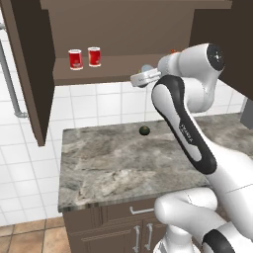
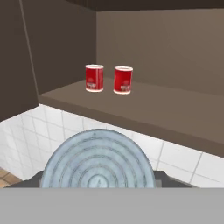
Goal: Pick the cans from the counter and place them in their designated side in the cabinet.
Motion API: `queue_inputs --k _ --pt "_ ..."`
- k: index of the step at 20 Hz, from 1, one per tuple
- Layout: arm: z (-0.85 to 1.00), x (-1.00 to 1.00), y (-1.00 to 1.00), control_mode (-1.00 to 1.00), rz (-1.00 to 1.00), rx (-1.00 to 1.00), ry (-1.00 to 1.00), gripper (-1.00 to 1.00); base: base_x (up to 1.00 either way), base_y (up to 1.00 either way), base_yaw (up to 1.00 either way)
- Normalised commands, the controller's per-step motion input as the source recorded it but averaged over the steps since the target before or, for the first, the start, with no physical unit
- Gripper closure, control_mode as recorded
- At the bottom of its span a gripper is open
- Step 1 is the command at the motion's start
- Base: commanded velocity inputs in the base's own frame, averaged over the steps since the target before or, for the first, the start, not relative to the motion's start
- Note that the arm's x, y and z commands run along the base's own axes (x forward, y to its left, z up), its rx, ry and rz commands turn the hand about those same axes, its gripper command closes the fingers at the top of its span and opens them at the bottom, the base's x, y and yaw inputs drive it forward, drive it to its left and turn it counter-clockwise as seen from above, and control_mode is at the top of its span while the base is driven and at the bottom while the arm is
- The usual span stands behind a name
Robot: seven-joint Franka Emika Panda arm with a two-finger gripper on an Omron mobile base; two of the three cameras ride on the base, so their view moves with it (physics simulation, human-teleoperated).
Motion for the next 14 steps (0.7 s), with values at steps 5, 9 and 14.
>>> queue_inputs --k 5,9,14 --pt "0.07 0.20 0.00 -1.00 0.02 -0.02 -0.06 1.00 0.00 0.00 0.00" --pt "0.03 0.19 0.00 -1.00 0.02 -0.02 -0.08 1.00 0.00 0.00 0.00" --pt "0.00 0.19 0.00 -1.00 0.01 -0.02 -0.05 1.00 0.00 0.00 0.00"
